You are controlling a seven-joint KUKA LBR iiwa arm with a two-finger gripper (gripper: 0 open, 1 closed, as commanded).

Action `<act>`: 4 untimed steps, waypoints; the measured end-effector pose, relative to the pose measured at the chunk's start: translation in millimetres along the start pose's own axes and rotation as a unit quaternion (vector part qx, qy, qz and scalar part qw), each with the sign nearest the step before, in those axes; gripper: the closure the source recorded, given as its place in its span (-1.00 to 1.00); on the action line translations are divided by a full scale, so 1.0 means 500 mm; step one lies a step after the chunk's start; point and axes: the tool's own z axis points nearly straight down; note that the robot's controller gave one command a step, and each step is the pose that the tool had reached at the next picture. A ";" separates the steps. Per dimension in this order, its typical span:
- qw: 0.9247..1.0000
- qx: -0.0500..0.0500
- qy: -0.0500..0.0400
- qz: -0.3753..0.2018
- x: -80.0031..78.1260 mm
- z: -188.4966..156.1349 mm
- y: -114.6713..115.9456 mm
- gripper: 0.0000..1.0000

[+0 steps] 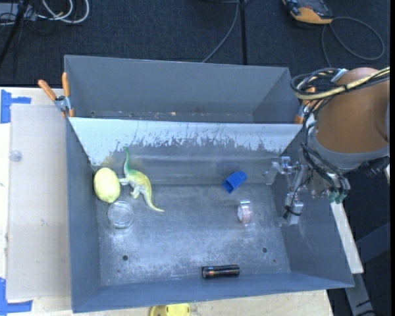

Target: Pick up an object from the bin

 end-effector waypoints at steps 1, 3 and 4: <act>1.000 0.000 -0.004 -0.001 -0.003 -0.009 0.001 -1.00; 1.000 0.000 -0.002 0.009 -0.004 0.166 0.086 -1.00; 1.000 0.000 -0.001 -0.011 0.001 0.197 0.069 -1.00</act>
Offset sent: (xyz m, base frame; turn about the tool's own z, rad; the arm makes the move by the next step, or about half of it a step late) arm 0.0018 0.0422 -0.0748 0.0292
